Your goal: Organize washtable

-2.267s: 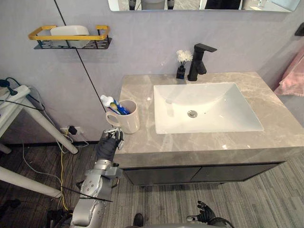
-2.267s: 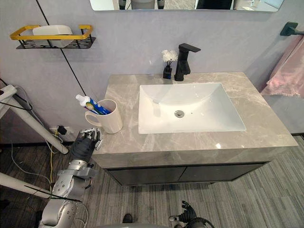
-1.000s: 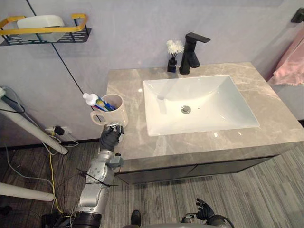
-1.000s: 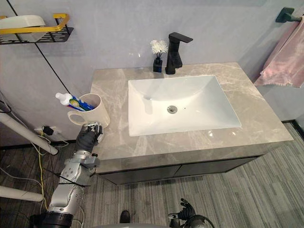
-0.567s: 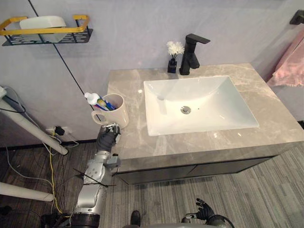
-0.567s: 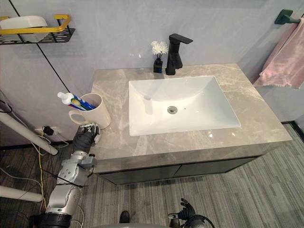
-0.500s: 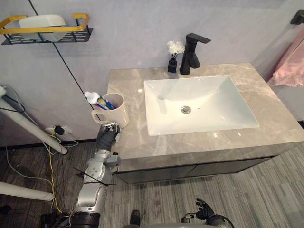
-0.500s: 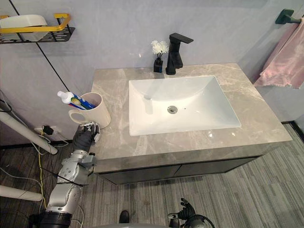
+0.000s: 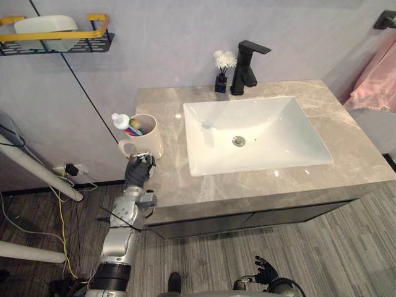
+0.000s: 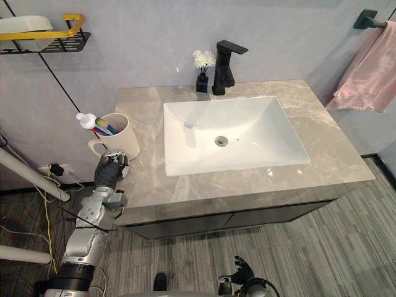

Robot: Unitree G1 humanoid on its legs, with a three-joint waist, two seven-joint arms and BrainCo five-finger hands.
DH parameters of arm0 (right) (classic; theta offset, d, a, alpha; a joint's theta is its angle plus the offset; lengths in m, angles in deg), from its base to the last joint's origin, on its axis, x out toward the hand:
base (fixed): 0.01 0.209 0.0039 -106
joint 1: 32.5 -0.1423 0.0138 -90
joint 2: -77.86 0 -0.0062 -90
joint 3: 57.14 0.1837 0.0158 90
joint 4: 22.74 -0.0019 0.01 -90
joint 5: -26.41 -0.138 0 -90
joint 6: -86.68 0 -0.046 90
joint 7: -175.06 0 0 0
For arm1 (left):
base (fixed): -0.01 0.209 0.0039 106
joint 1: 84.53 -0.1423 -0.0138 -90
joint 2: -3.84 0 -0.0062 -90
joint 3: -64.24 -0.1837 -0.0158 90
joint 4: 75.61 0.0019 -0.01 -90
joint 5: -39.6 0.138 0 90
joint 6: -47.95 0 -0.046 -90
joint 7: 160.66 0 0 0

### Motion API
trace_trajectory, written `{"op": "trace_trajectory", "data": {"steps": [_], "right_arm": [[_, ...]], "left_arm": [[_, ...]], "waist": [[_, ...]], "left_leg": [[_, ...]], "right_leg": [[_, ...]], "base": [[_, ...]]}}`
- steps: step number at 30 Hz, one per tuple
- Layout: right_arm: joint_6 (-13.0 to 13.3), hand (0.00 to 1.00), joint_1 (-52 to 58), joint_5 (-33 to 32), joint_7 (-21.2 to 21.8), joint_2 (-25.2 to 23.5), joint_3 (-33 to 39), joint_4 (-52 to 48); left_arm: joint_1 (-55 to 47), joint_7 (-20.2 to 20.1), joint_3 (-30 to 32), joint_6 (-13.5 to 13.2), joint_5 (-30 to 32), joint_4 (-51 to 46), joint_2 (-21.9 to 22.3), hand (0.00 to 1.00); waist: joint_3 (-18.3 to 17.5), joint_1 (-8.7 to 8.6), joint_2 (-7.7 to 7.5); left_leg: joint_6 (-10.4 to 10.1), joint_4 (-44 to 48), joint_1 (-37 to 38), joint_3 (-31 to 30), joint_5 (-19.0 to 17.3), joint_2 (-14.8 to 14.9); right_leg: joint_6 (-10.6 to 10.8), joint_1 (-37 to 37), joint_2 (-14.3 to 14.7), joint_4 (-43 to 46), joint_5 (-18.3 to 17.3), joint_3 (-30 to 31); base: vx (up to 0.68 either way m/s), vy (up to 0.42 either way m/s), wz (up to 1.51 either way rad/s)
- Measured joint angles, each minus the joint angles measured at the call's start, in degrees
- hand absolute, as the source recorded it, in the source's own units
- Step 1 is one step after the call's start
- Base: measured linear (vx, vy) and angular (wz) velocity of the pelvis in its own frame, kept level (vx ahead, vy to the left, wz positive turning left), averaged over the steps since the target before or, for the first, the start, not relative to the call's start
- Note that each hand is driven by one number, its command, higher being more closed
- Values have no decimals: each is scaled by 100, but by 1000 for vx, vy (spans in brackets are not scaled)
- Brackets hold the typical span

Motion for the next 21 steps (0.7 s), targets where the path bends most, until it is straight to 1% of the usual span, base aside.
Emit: {"op": "trace_trajectory", "data": {"steps": [4, 6, 17, 21], "right_arm": [[2, 0, 0, -1, 2, 3, 0, -8], [4, 0, 0, -1, 5, 2, 0, -16], [16, 0, 3, -1, 98, 4, 10, -61], [15, 0, 5, 0, 99, 4, 14, -61]], "left_arm": [[194, 14, 17, 1, 35, 222, -128, 100], [268, 91, 50, -3, 120, 309, -165, 100], [225, 140, 425, -9, 230, 323, -166, 100], [160, 236, 500, -29, 230, 310, -166, 100]], "waist": [[5, -4, 2], [7, -7, -1], [44, -7, 6], [44, 0, 7]], "left_leg": [[0, 0, 3, 11, 0, 2], [0, 0, 8, 28, -2, 3], [1, 2, 19, 42, -11, 6], [2, 2, 31, 38, -11, 5]], "right_leg": [[0, -2, 1, 0, 0, 7], [-1, -4, 0, 0, 1, 19], [-1, 5, 1, 1, 0, 25], [-1, 20, 1, 1, 0, 21]], "base": [[0, 0, 0], [0, 0, -2], [0, 0, 0], [0, 0, 0]]}}
